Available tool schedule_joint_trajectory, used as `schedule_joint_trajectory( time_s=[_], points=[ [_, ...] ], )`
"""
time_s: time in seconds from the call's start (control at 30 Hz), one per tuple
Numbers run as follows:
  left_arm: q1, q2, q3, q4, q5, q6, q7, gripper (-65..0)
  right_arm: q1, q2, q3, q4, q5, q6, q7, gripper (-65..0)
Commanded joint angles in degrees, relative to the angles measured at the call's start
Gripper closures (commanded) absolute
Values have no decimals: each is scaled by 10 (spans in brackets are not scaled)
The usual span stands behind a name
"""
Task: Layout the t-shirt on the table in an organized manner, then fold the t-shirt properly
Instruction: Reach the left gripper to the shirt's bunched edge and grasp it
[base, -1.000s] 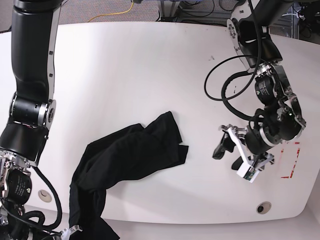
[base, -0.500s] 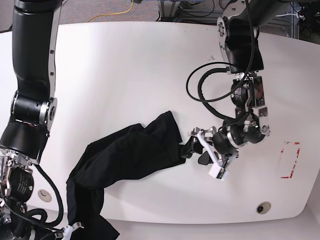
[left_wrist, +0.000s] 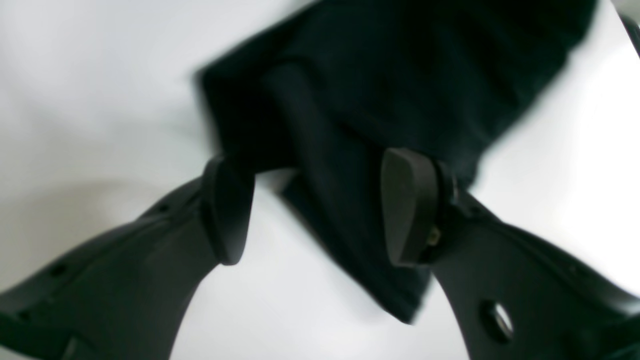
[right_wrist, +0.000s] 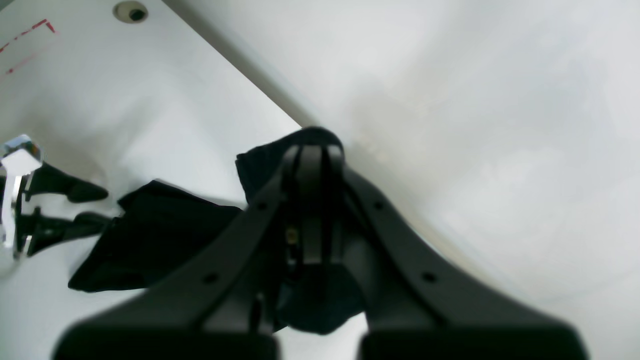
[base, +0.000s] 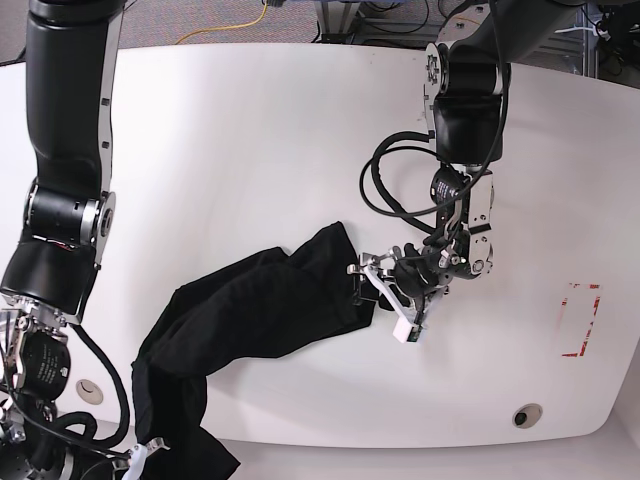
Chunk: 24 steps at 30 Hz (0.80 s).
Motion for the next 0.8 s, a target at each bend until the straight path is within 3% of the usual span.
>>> schedule_joint_trajectory(
  time_s=[0.0, 0.3, 0.77],
  points=[
    [-22, -6, 1, -5, -10, 11, -27, -378, 24, 5, 3, 8, 10, -1, 17, 0],
    [-40, -33, 1, -82, -10, 12, -59, -378, 13, 6, 3, 8, 13, -1, 17, 0],
    [-93, -29, 4, -230, -10, 11, -118, -376, 12, 4, 3, 8, 13, -1, 17, 0]
  ],
)
